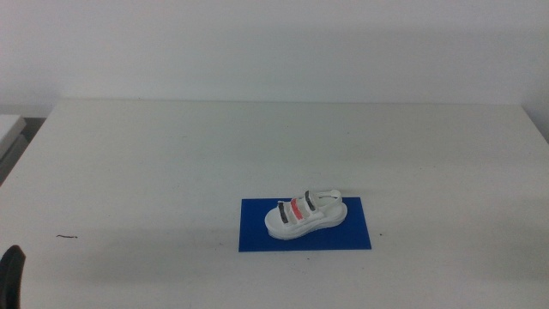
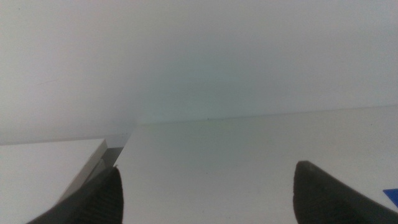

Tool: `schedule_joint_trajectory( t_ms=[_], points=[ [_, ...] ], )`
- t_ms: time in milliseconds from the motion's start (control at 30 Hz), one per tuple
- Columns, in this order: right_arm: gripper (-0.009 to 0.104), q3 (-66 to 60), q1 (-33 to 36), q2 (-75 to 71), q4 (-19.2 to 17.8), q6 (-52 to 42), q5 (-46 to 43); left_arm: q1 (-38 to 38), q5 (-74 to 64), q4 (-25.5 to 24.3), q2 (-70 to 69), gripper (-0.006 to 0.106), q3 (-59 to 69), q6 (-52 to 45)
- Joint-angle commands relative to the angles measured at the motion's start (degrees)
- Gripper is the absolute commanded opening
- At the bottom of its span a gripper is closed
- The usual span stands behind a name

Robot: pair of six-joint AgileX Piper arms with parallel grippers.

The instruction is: Use one arm to grab the shoe from the table and place it on the mat.

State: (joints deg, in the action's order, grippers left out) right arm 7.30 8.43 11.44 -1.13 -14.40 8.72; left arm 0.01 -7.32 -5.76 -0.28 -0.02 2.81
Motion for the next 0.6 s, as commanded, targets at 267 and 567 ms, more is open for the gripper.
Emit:
schedule_joint_trajectory(
  t_ms=[267,567],
  points=[
    [0.086,-7.3,-0.5,-11.4,-1.0,0.1,2.0,0.0,0.7,0.2,0.3,0.094,0.0,0.1],
    [0.086,-7.3,-0.5,-11.4,2.2,0.1,1.8,0.0,0.7,0.2,0.3,0.094,0.0,0.1]
  ],
)
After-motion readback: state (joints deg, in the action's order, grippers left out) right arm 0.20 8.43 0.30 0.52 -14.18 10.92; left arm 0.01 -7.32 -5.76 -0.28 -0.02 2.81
